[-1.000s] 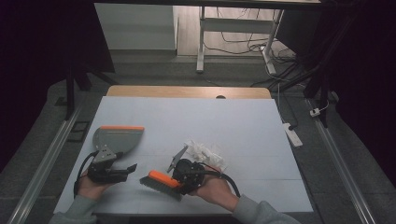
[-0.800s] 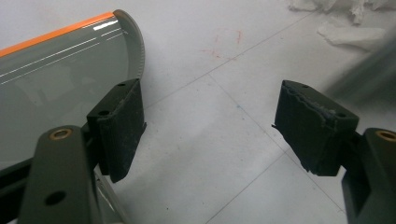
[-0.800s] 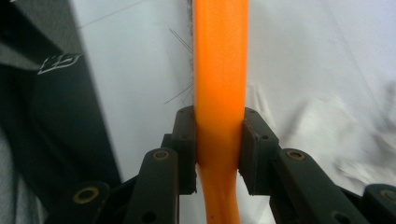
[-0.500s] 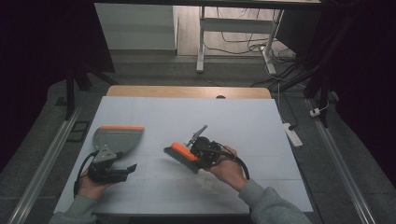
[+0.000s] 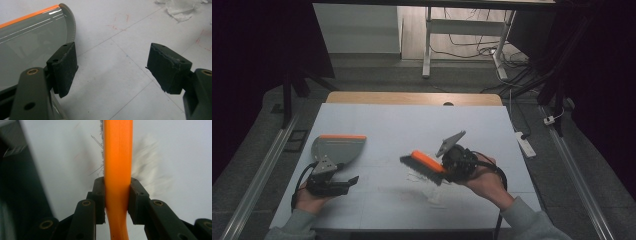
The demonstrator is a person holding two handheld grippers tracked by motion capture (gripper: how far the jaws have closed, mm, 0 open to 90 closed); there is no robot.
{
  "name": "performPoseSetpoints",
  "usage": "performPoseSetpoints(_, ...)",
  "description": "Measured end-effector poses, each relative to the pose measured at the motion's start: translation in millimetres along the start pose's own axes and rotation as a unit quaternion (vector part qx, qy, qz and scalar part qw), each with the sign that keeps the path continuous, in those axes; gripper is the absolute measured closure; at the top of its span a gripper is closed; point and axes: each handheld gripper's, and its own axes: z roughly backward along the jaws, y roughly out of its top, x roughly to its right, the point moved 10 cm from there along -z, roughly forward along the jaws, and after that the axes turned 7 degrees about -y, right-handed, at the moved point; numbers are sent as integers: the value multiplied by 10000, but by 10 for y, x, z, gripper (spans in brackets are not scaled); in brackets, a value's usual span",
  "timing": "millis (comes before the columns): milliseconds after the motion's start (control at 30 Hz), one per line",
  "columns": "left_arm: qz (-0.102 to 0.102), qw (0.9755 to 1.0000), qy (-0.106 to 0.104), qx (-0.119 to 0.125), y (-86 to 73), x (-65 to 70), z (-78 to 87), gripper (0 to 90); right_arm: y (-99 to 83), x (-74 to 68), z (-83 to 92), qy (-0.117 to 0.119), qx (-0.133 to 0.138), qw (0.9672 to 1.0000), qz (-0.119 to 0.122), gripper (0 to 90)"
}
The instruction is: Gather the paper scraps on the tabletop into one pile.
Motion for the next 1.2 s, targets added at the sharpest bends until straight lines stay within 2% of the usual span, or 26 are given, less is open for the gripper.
performPoseSetpoints(67,-1,10000,-1,0,0,3,-4,249,-124,-163,-68,165,-220,9994,215,702)
performPoseSetpoints(167,-13,10000,-1,-10,0,10,-7,249,-255,-327,-176,344,-489,9976,347,702)
performPoseSetpoints(300,2,10000,9,1,0,5,-4,249,-366,-474,-291,515,-836,9934,591,702)
performPoseSetpoints(367,7,10000,2,-6,-3,3,-8,249,-390,-490,-343,475,-944,9911,808,702)
performPoseSetpoints(467,-7,10000,0,-13,-4,5,-10,249,-358,-448,-423,318,-999,9894,1002,702)
performPoseSetpoints(667,5,10000,15,0,-5,-5,1,249,-236,-273,-542,125,-979,9890,1105,702)
performPoseSetpoints(733,8,10000,9,-7,-7,-6,-3,249,-208,-167,-561,23,-977,9896,1055,702)
performPoseSetpoints(833,6,10000,8,-10,-8,-3,-6,249,-158,30,-573,-263,-905,9912,926,702)
performPoseSetpoints(900,2,10000,10,-12,-9,-2,-4,249,-128,142,-553,-384,-782,9929,815,702)
performPoseSetpoints(933,0,10000,8,-12,-10,-5,-3,249,-109,167,-529,-369,-688,9946,682,702)
performPoseSetpoints(1033,20,10000,0,-19,-14,-11,-11,249,-52,236,-417,-434,-370,9970,521,702)
performPoseSetpoints(1200,-6,10000,4,-25,-11,0,-11,250,-26,262,-203,-537,-80,9976,427,702)
